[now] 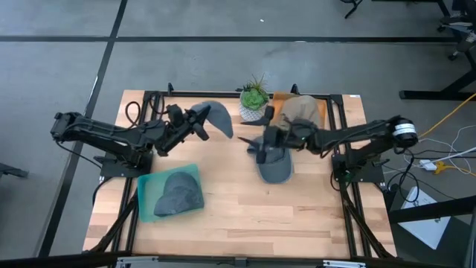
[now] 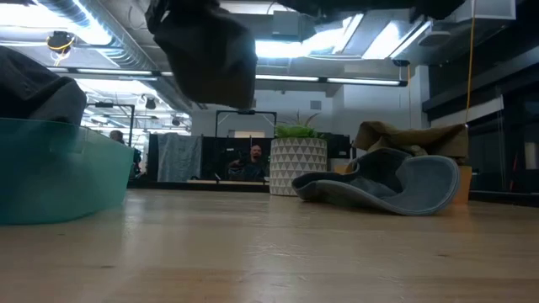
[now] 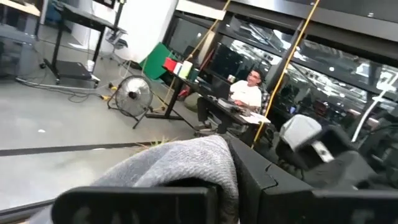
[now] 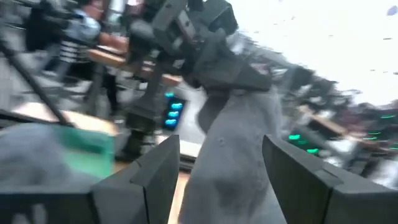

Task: Pick & Place hat
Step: Put the top blue cap into the green bin

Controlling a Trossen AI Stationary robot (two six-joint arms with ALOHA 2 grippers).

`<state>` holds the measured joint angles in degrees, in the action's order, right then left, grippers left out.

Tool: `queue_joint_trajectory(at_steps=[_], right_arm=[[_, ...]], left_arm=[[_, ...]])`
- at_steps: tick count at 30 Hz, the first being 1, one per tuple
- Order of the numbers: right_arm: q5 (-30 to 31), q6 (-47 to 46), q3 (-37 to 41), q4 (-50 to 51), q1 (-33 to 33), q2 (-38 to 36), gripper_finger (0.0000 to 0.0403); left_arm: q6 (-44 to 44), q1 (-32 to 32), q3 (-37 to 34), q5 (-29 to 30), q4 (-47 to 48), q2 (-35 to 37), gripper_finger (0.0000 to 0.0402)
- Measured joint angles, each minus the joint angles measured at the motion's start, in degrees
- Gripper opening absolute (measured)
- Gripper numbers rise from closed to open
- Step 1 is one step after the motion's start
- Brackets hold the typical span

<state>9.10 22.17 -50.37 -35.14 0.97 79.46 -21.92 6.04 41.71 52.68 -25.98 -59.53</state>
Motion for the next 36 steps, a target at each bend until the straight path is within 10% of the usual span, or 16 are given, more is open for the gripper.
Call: queue_joint_trajectory(at_steps=[14,25,36], right_arm=[[20.1,6.6,-20.7,19.6,-5.0,15.6,0.0227],[-9.4,4.7,-25.0,37.6,-7.5,17.1,0.0227],[-17.9,6.9,-25.0,39.7,-7.8,22.4,0.0227]], left_arm=[[6.5,-2.5,0.0,1.6,-6.5,-3.8,0.0019],[24.1,-1.0,0.0,4.7,-5.3,0.6,0.0019],[22.8,3.3,0.0,1.6,9.1,0.9,0.0019]])
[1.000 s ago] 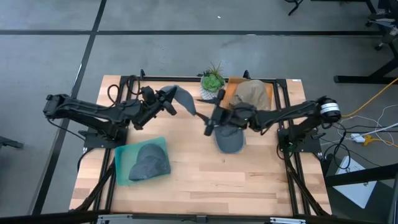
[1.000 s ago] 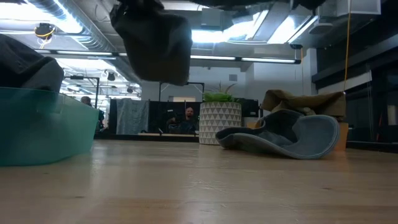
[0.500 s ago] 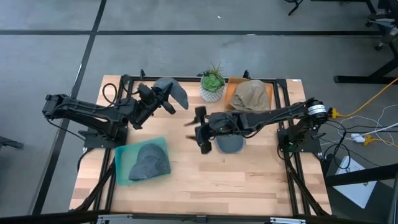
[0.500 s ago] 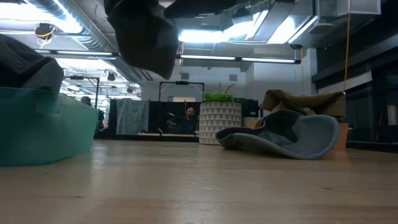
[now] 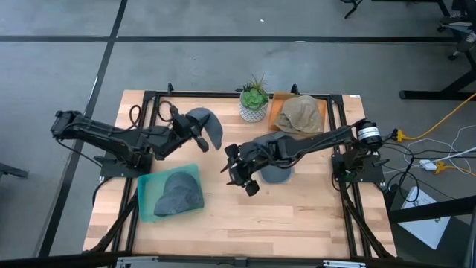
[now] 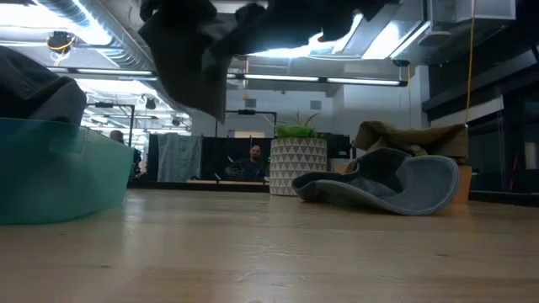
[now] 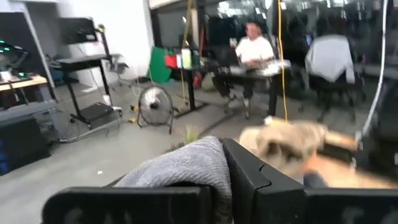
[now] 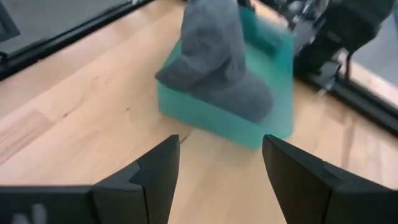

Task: Pick & Place hat
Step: Put the top blue cap into the green bin

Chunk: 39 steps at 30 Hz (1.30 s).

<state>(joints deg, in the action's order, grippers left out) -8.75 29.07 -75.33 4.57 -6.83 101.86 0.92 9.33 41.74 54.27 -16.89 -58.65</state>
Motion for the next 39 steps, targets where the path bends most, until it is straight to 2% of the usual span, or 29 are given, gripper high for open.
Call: queue_joint_trajectory(at_steps=[9,14,19,23,29,34,39], right_arm=[[0.1,-4.6,0.0,4.3,0.0,0.5,0.0227],[0.2,-5.8,0.0,10.7,0.0,0.4,0.0227],[1.3,-7.9,0.0,14.8,0.0,0.4,0.0227],[5.5,-8.4,0.0,14.8,0.0,0.4,0.0227],[15.3,-14.3,0.0,5.6,0.0,0.4,0.0227],[16.3,-19.9,0.0,-8.7,0.1,0.4,0.0227],[17.4,-22.9,0.0,-18.4,0.0,0.4,0.0227]], left_arm=[[-1.7,5.8,0.0,-3.7,14.5,0.2,0.0018],[-3.5,9.4,0.0,-6.0,27.1,2.4,0.0013],[-11.8,13.7,0.0,-9.4,33.8,5.3,0.0014],[-21.5,17.2,0.0,-7.1,32.4,6.7,0.0014],[-35.9,19.6,0.0,-0.5,31.9,7.6,0.0014],[-38.6,18.6,0.0,3.8,31.7,7.1,0.0014],[-38.0,17.3,0.0,4.6,30.2,6.3,0.0015]])
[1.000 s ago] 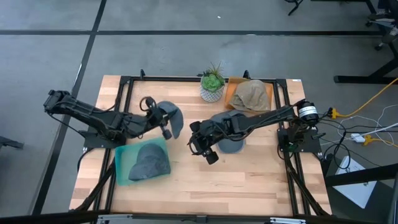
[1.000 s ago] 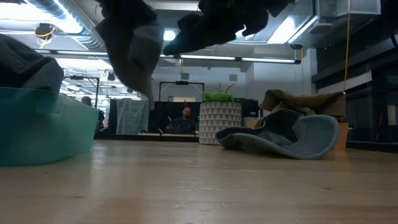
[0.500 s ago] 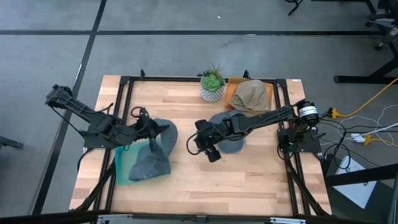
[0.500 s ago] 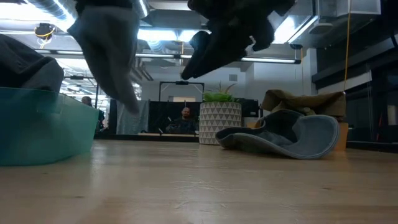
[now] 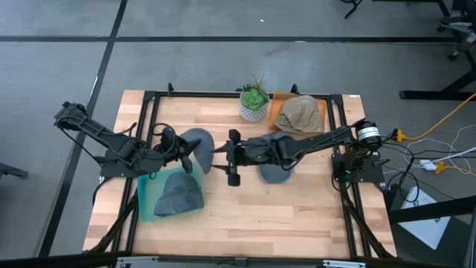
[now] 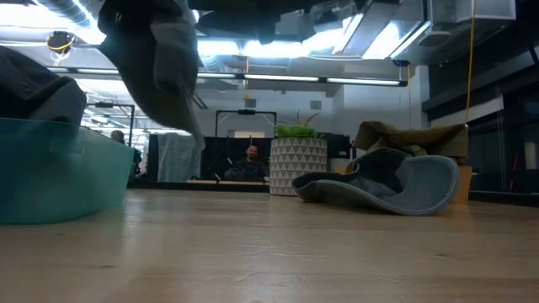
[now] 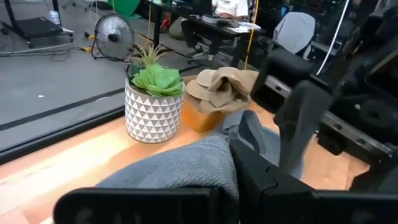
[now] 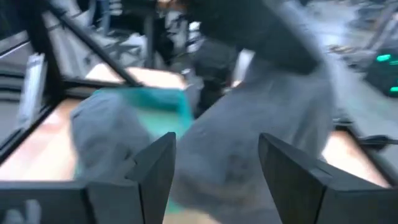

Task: Pick & Place hat
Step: Put the top blue cap into the green bin

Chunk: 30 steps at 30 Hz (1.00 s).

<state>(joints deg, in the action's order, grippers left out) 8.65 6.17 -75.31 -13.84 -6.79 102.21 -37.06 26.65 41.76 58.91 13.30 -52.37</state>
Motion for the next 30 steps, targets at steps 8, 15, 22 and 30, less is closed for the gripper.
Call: queue_joint_trajectory(at_steps=[8,15,22,30], right_arm=[[7.2,-0.1,0.0,-5.7,0.4,0.0,0.0227],[5.8,-0.9,0.0,-8.6,1.3,0.0,0.0227],[0.3,-1.6,0.0,-7.3,2.2,0.0,0.0113],[-0.7,0.3,0.0,-6.3,2.2,0.0,0.0018]], left_arm=[[9.0,-0.2,0.0,-1.9,-10.4,-1.0,0.0015],[14.0,-0.2,0.0,-3.4,-15.0,-1.1,0.0015],[17.3,-0.2,0.0,-3.7,-15.7,-1.1,0.0030],[17.4,-0.3,0.0,-8.9,-15.7,-1.1,0.0089]])
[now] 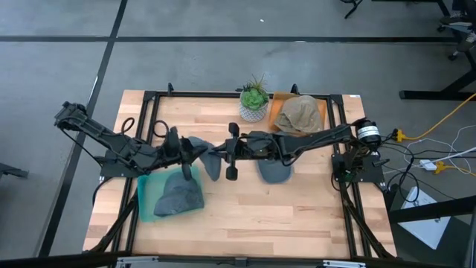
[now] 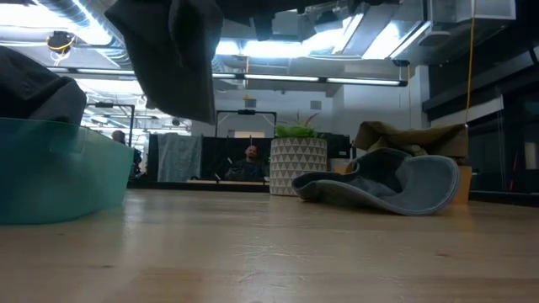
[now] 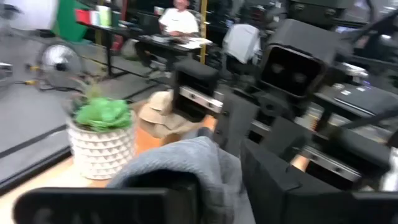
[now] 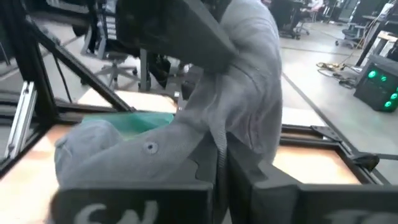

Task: Pick & Place hat
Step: Put the top blue cap into the green bin

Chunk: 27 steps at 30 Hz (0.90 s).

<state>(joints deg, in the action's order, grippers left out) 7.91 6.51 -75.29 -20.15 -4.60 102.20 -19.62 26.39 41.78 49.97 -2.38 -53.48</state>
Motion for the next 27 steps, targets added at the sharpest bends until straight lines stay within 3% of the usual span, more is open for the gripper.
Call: queue_joint_trajectory(at_steps=[8,14,21,27], right_arm=[[5.1,1.8,0.0,11.3,0.0,-4.2,0.0008],[9.9,2.3,0.0,25.3,0.0,-9.4,0.0005],[13.6,0.6,1.0,38.6,0.0,-15.0,0.0006],[13.6,-2.5,1.9,45.6,0.3,-18.1,0.0007]], left_arm=[[0.4,0.1,0.0,-11.4,6.2,3.5,0.0159],[-0.4,0.2,0.2,-19.1,15.3,8.5,0.0168],[-5.8,0.2,2.5,-22.4,35.3,8.8,0.0132],[-9.7,0.2,2.7,-32.7,43.5,5.3,0.0050]])
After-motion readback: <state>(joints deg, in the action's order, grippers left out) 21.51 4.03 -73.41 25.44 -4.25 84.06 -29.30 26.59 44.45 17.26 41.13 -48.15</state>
